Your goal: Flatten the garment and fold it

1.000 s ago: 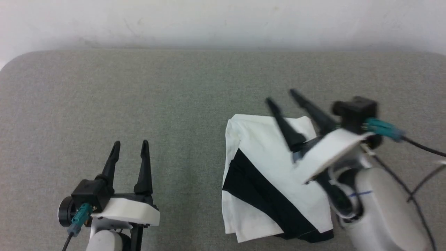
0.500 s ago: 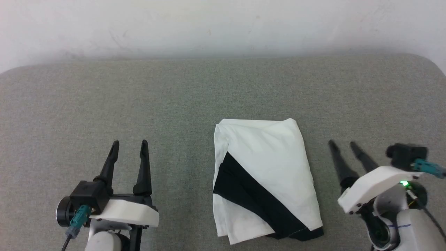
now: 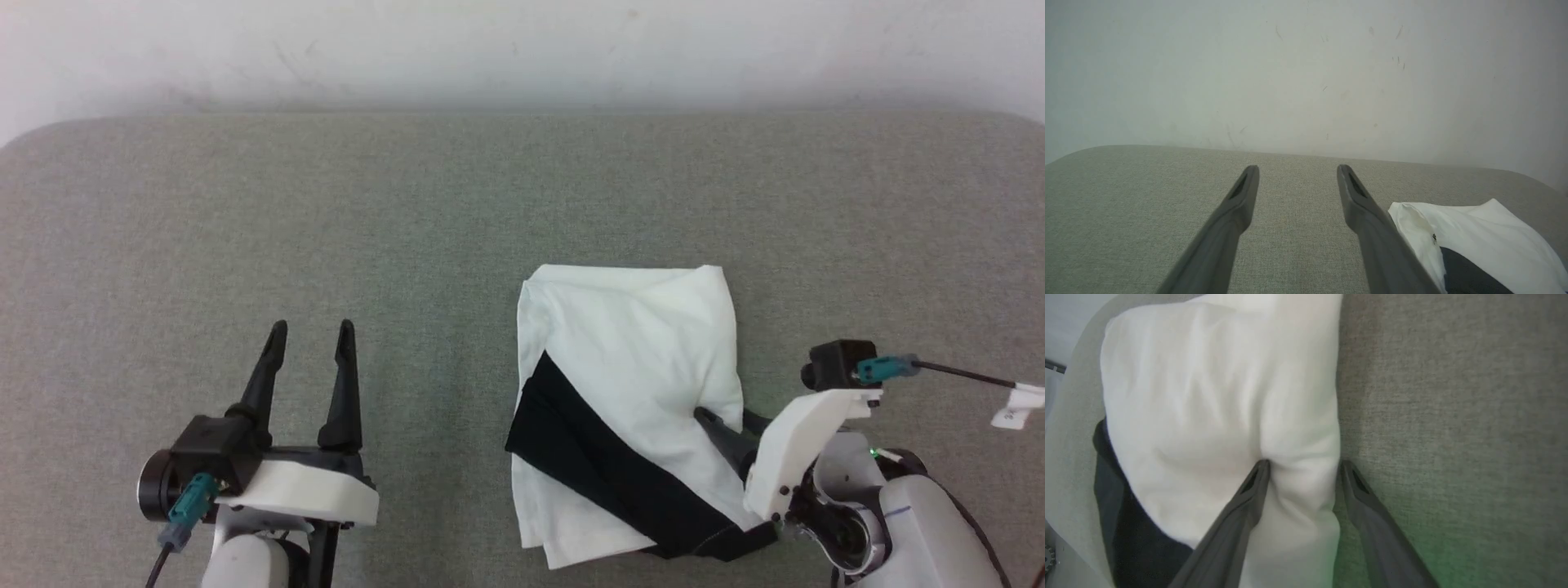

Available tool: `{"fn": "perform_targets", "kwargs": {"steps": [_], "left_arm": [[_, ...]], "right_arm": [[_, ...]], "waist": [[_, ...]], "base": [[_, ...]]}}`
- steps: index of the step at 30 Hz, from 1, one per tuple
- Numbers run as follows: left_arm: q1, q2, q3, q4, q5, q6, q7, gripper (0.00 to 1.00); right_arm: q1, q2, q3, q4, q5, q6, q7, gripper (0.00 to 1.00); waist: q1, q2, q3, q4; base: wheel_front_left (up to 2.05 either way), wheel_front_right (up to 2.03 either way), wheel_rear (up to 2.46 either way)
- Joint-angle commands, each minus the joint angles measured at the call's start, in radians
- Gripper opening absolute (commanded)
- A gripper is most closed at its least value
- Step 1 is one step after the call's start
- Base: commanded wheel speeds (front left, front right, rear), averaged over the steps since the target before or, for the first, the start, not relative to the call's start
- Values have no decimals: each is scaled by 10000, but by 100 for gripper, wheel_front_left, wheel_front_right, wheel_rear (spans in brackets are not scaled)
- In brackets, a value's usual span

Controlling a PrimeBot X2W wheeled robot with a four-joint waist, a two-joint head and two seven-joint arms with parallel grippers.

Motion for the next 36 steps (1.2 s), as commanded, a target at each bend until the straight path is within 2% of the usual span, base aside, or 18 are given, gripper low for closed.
{"fn": "perform_targets", "kwargs": {"steps": [1,3,7,12,16,20,25,31,36], "left_arm": [[-104,-48,-8,-18,50,9,-47,100],[-98,-49,3,-34,19,42,-47,100],[-33,-49,82,-89,-30,118,-47,100],[-7,-50,140,-174,-36,132,-47,100],[-107,-50,184,-362,58,129,-47,100],[-290,-50,234,-561,134,165,-47,100],[-514,-30,225,-855,303,230,-47,100],[-866,214,288,-1016,493,243,-47,100],[-1096,527,304,-1246,622,229,99,100]], "right_arm": [[-77,28,118,124,-22,-9,299,46],[-120,28,181,69,-245,-9,615,1],[-318,28,70,-383,-1195,-9,746,0],[-870,-48,635,-1204,-3385,-9,1314,0],[-1627,-1151,1913,-1521,-4406,-9,1885,0],[-2498,-2276,2747,-1456,-4425,-9,2012,0],[-3565,-3146,2938,-808,-4288,-9,1784,0],[-4621,-3631,2757,342,-4644,-9,1134,0],[-5345,-3873,2389,1487,-5079,-9,535,0]], "waist": [[-1,-1,55,42],[-1,-1,83,29],[-1,-1,101,-115],[-1,-1,201,-520],[-1,-1,448,-1067],[-1,-1,811,-1785],[-1,-1,1375,-2742],[-1,-1,2107,-3657],[-1,-1,2588,-4013]], "base": [[0,0,0],[0,0,0],[0,0,0],[0,0,0],[0,0,0],[0,0,0],[0,0,0],[0,0,0],[0,0,0]]}}
